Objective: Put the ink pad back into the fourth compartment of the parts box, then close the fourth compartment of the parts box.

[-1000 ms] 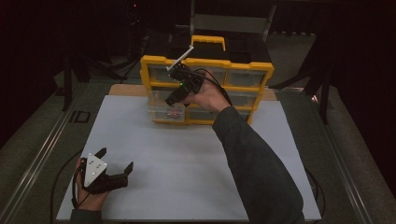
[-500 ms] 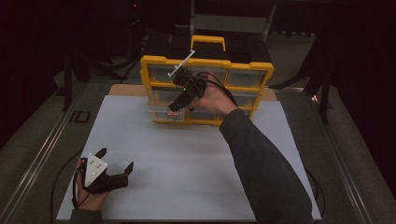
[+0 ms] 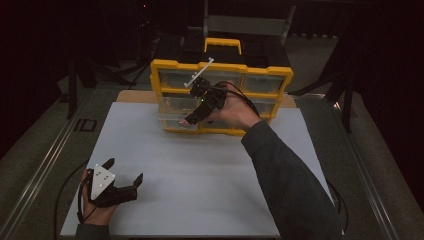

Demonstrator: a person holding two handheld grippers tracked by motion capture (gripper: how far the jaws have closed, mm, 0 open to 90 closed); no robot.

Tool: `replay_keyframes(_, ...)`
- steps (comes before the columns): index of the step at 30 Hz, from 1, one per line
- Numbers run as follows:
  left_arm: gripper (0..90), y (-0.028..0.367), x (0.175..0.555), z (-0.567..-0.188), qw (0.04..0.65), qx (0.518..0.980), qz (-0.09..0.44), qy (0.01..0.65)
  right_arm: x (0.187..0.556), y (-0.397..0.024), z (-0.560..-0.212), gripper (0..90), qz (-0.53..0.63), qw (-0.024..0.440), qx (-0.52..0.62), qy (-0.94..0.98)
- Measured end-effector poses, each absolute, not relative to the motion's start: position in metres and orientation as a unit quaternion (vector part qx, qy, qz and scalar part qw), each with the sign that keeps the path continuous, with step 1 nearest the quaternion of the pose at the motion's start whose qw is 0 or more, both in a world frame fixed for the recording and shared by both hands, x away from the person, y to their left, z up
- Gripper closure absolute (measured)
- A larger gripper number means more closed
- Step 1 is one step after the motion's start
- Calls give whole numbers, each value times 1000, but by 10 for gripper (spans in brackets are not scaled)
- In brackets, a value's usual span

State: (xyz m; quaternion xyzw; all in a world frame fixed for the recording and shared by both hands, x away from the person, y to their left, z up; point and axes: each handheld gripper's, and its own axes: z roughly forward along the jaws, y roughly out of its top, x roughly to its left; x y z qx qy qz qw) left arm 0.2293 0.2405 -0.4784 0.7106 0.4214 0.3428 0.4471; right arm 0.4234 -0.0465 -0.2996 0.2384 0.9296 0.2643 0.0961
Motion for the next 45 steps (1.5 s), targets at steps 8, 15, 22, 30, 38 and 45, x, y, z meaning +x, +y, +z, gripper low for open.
replay_keyframes(8,3,240,230,-479,447,710,343,421,416,-52,-304,132,258,97,231,933)
replay_keyframes(15,3,241,229,-478,448,709,344,422,411,-55,-308,132,257,97,227,934)
replay_keyframes(22,3,241,228,-478,448,709,345,423,403,-54,-313,135,258,99,217,936)
replay_keyframes(30,3,240,229,-478,447,710,345,421,391,-53,-317,167,259,101,204,939)
replay_keyframes(38,3,240,228,-478,448,709,345,422,382,-50,-320,253,262,104,195,939)
replay_keyframes(45,3,240,228,-478,448,709,345,422,376,-47,-327,403,269,114,188,938)
